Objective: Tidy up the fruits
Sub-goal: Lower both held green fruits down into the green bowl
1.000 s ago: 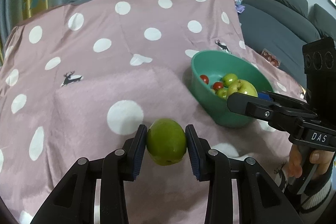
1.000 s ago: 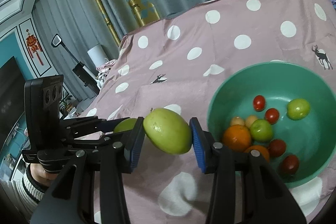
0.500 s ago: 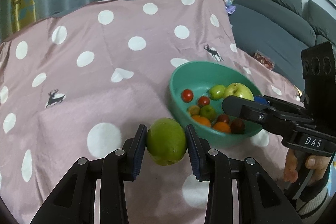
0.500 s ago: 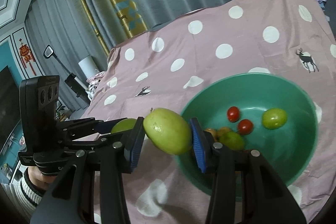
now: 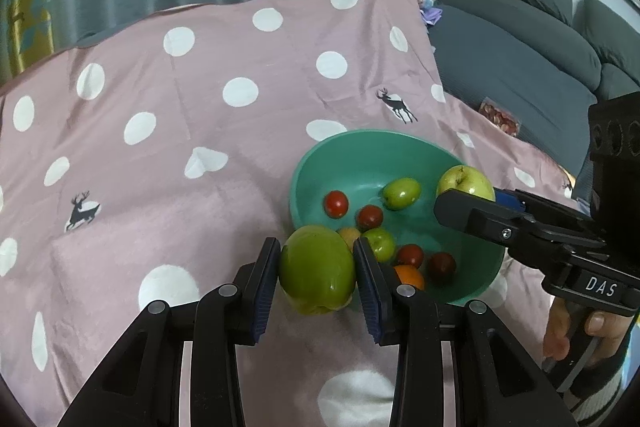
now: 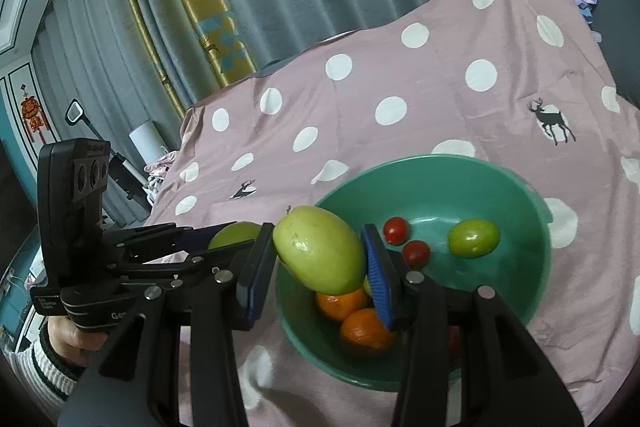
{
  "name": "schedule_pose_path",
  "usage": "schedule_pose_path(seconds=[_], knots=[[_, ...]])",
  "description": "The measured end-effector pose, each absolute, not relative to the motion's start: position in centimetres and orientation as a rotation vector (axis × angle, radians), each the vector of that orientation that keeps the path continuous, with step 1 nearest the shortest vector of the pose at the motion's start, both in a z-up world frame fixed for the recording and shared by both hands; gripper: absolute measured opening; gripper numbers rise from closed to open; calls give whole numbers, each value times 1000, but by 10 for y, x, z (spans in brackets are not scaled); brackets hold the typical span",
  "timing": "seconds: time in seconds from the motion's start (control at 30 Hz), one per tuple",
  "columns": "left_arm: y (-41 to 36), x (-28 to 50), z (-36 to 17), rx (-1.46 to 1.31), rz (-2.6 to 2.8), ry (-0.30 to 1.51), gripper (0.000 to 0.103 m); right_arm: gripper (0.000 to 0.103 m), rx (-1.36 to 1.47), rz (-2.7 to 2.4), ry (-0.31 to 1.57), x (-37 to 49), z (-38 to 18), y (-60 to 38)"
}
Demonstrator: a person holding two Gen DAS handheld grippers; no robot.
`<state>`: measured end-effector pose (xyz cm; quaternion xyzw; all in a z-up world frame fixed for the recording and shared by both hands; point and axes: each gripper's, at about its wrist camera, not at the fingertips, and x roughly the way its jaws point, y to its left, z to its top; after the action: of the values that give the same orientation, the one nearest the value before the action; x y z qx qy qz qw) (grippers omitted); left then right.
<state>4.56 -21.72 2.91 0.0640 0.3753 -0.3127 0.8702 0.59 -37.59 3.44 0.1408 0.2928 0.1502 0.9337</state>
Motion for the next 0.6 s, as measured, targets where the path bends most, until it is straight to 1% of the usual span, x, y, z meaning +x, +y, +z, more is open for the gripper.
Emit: schedule_pose_path(seconds=[0.6], knots=[[-253, 58, 26, 183, -691, 791, 38, 44, 283, 244, 609, 16, 32, -403]])
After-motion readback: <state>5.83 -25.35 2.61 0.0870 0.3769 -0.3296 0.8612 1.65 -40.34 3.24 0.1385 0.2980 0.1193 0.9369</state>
